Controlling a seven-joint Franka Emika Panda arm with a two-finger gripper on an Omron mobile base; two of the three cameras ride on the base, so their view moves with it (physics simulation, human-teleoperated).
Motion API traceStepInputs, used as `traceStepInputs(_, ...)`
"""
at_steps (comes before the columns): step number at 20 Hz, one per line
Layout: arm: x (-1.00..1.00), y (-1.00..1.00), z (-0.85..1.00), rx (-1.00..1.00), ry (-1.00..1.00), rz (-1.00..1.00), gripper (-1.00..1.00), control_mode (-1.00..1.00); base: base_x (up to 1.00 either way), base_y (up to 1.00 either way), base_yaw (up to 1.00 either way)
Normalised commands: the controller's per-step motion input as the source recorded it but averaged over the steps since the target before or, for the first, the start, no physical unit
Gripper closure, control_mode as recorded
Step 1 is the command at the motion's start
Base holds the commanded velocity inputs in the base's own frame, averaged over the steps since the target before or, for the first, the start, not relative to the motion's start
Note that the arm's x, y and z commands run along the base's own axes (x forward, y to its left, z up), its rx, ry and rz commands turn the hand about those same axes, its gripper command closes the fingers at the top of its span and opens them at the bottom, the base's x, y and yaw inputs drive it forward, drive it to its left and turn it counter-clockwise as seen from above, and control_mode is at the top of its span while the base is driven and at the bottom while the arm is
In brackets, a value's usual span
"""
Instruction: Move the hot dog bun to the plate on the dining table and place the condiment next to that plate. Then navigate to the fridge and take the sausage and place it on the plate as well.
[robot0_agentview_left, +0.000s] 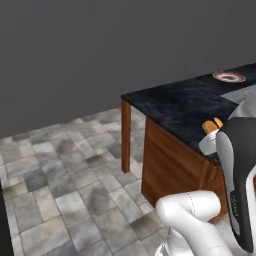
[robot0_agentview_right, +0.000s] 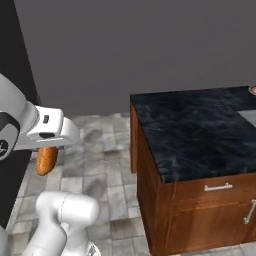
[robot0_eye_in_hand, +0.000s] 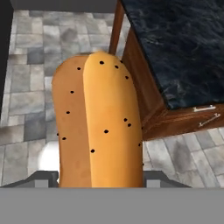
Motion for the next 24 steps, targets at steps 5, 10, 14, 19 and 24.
traceStepInputs(5,0.0,0.0,0.0,0.0,0.0,0.0,1.0,1.0,0.88,0.99,-0.28)
traceStepInputs(10,0.0,0.0,0.0,0.0,0.0,0.0,1.0,1.0,0.95,0.97,-0.31)
traceStepInputs(14,0.0,0.0,0.0,0.0,0.0,0.0,1.0,1.0,0.96,0.85,-0.35)
traceStepInputs(19,0.0,0.0,0.0,0.0,0.0,0.0,1.0,1.0,0.95,0.78,-0.35)
traceStepInputs(24,0.0,0.0,0.0,0.0,0.0,0.0,1.0,1.0,0.96,0.75,-0.38)
